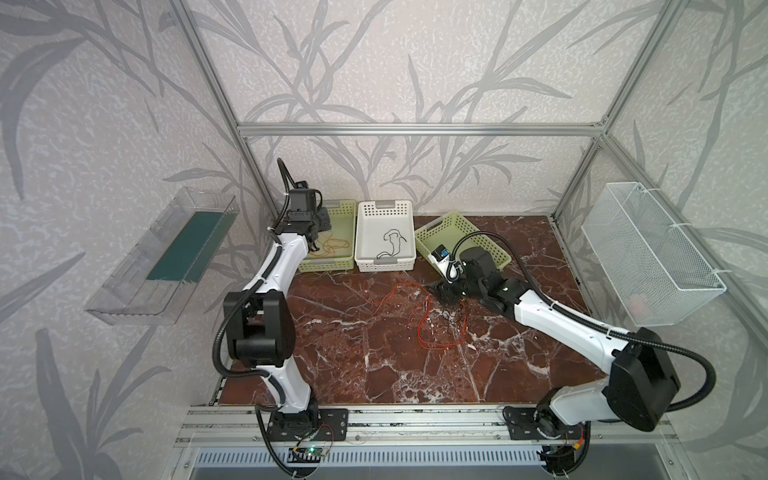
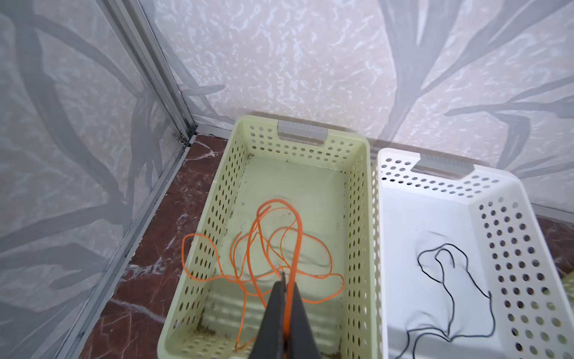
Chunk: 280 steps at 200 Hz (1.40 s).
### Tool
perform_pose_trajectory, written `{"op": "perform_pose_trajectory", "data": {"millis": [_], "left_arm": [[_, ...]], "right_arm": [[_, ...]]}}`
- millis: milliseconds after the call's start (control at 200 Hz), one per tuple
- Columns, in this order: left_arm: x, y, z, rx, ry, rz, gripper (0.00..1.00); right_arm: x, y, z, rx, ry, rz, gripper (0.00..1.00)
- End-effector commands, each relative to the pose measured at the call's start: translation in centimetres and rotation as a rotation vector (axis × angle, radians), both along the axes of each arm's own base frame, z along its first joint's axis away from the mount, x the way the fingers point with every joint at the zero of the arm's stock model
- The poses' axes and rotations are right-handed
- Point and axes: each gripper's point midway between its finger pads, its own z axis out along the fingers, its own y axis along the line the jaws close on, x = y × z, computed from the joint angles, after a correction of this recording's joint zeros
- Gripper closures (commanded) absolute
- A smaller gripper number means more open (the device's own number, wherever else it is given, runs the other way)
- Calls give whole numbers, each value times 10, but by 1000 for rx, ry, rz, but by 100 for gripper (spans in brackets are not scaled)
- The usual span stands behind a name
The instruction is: Untangle the cables
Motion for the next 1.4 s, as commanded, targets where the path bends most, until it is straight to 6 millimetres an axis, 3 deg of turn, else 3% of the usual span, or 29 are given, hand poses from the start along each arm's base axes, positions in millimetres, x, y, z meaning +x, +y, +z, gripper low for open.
{"op": "perform_pose_trajectory", "data": {"millis": [0,40,115,235,275,300,315,500,795,870,920,1005,1149,1214,1329,1394], "left_arm": [[9,-5,-43,-30,120,-35,94],[9,-5,-51,-36,145,-34,84],[4,-12,-54,-65,162,-59,55],[-9,-12,-37,-56,100,-58,35],[-14,-11,-27,-43,60,-60,24],[-19,-12,-25,-39,45,-65,5],[-21,-12,-21,-36,31,-69,1],[-61,-31,3,-22,-39,-163,1],[-125,-106,11,-7,-114,-432,6],[-140,-129,12,-4,-126,-530,7],[-150,-144,11,1,-132,-595,8],[-167,-170,10,5,-148,-714,9],[-191,-199,2,-24,-161,-842,24],[-202,-214,-1,-49,-176,-910,27],[-216,-240,-10,-76,-191,-1010,27],[-219,-252,-16,-88,-187,-1037,28]], "right_arm": [[-5,-9,7,-22,-14,-12,28],[-6,-13,4,-42,-5,-22,27],[-7,-20,0,-79,13,-39,26],[-10,-30,-13,-129,51,-67,26],[-11,-34,-19,-147,76,-82,27],[-12,-36,-23,-158,95,-91,27],[-13,-37,-25,-165,106,-94,27],[-23,-52,-55,-259,237,-146,35],[-22,-50,-110,-368,407,-168,45],[-19,-45,-115,-370,424,-151,49],[-19,-41,-127,-380,450,-137,57],[-21,-33,-132,-363,473,-98,77],[-28,-13,-109,-245,463,-11,94],[-30,-1,-74,-129,390,36,100],[-35,11,-23,14,297,86,100],[-39,13,-7,61,278,103,100]]}}
